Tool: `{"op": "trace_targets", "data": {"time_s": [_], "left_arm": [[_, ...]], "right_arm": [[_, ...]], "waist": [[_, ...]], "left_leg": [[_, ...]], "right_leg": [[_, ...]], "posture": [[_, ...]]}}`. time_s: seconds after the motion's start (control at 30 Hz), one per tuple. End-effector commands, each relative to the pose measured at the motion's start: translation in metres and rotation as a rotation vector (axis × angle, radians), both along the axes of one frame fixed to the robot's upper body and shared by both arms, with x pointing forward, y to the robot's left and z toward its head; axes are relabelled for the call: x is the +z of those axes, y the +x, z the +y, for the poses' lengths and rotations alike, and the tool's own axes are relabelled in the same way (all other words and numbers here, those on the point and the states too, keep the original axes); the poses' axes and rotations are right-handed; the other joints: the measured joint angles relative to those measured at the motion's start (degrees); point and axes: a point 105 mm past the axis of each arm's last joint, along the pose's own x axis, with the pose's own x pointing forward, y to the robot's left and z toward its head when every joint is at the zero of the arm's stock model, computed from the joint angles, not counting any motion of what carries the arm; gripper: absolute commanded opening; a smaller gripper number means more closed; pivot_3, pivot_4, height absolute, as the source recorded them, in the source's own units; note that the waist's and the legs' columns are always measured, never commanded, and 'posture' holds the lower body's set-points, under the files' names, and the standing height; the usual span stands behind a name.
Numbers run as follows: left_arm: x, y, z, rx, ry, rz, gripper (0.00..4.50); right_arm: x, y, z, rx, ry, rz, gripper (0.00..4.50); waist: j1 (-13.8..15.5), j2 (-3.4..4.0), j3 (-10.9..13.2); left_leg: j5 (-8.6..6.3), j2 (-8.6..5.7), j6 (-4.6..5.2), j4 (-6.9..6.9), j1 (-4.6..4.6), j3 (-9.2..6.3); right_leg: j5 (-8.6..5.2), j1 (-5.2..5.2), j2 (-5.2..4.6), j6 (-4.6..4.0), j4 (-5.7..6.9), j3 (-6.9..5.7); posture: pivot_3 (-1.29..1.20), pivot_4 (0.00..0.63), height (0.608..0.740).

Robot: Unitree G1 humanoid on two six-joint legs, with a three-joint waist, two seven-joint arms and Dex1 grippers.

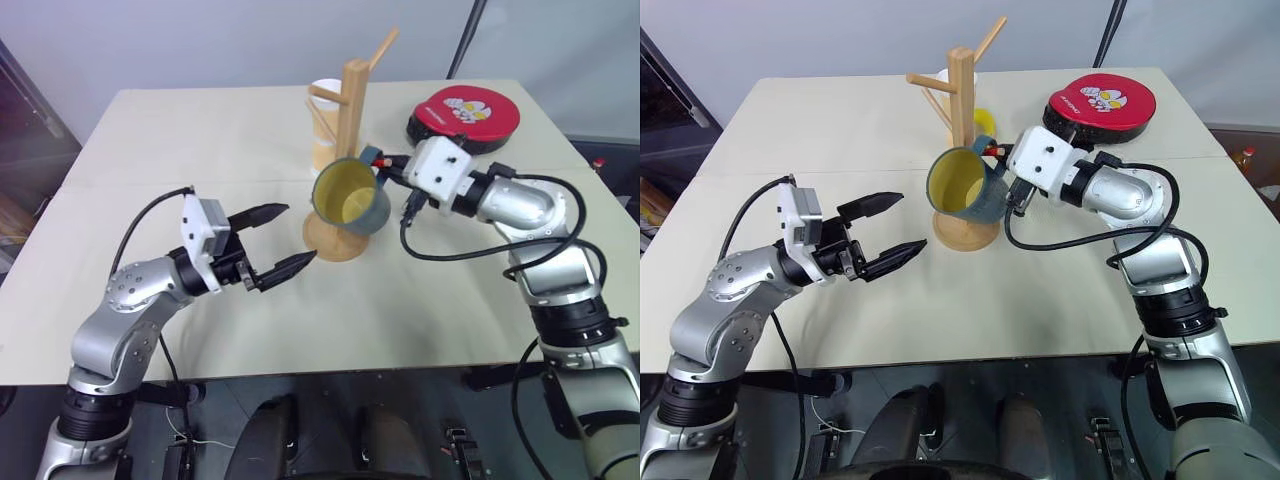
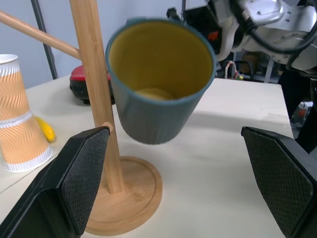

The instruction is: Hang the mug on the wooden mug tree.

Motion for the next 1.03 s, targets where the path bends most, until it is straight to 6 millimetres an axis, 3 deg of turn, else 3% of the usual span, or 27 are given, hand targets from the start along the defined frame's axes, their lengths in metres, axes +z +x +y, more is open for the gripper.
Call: {"op": "trace_targets", "data": {"time_s": [0.03,0.2,0.37,0.5,0.7,0.87,1.03], "left_arm": [[0.014,-0.006,-0.001,-0.01,-0.01,-0.056,4.5],[0.012,-0.006,0.002,0.005,-0.01,-0.047,4.5],[0.005,0.003,0.008,0.074,-0.026,-0.004,4.5],[-0.003,0.023,0.031,0.246,-0.065,0.021,4.5],[-0.038,0.046,0.08,0.538,-0.134,0.098,4.5],[-0.071,0.045,0.104,0.702,-0.111,0.141,4.5],[-0.088,0.04,0.117,0.782,-0.1,0.16,4.5]], "right_arm": [[0.017,-0.002,0.0,0.007,0.009,-0.058,0.68],[0.022,-0.002,-0.007,-0.016,0.016,-0.09,2.99],[0.025,-0.01,-0.029,-0.066,0.053,-0.091,2.99],[0.014,-0.019,-0.058,-0.12,0.196,-0.001,2.99],[-0.046,-0.027,-0.079,-0.195,0.496,0.214,2.99],[-0.092,-0.029,-0.079,-0.261,0.634,0.274,2.99],[-0.108,-0.027,-0.079,-0.278,0.69,0.306,2.99]], "waist": [[0.0,0.0,0.0],[-0.03,0.0,0.0],[0.14,0.0,0.0],[0.65,-0.02,0.0],[0.78,-0.03,-0.02],[0.85,-0.04,-0.03],[1.0,-0.03,-0.03]], "left_leg": [[0.0,0.0,0.0,0.0,0.0,0.0],[0.0,0.0,0.0,0.0,0.01,0.0],[0.0,0.0,0.0,-0.01,0.0,0.0],[-0.01,0.0,0.01,0.01,0.01,0.0],[-0.01,0.01,0.01,-0.04,0.03,0.0],[-0.01,0.0,0.01,-0.02,0.03,0.02],[-0.01,0.0,0.0,-0.03,0.03,0.02]], "right_leg": [[0.0,0.0,0.0,0.0,0.0,0.0],[0.0,0.0,0.01,0.0,0.01,0.0],[0.0,0.0,0.0,0.0,0.0,0.0],[0.0,0.06,-0.03,0.0,-0.04,-0.01],[0.0,0.04,-0.1,0.01,-0.01,0.0],[0.01,0.03,-0.03,0.01,0.0,0.0],[0.01,0.01,-0.03,0.01,0.0,0.0]], "posture": [[0.0,0.15,0.74],[0.0,0.15,0.74],[0.0,0.15,0.74],[0.0,0.15,0.74],[0.0,0.15,0.74],[0.0,0.15,0.74],[0.0,0.15,0.74]]}}
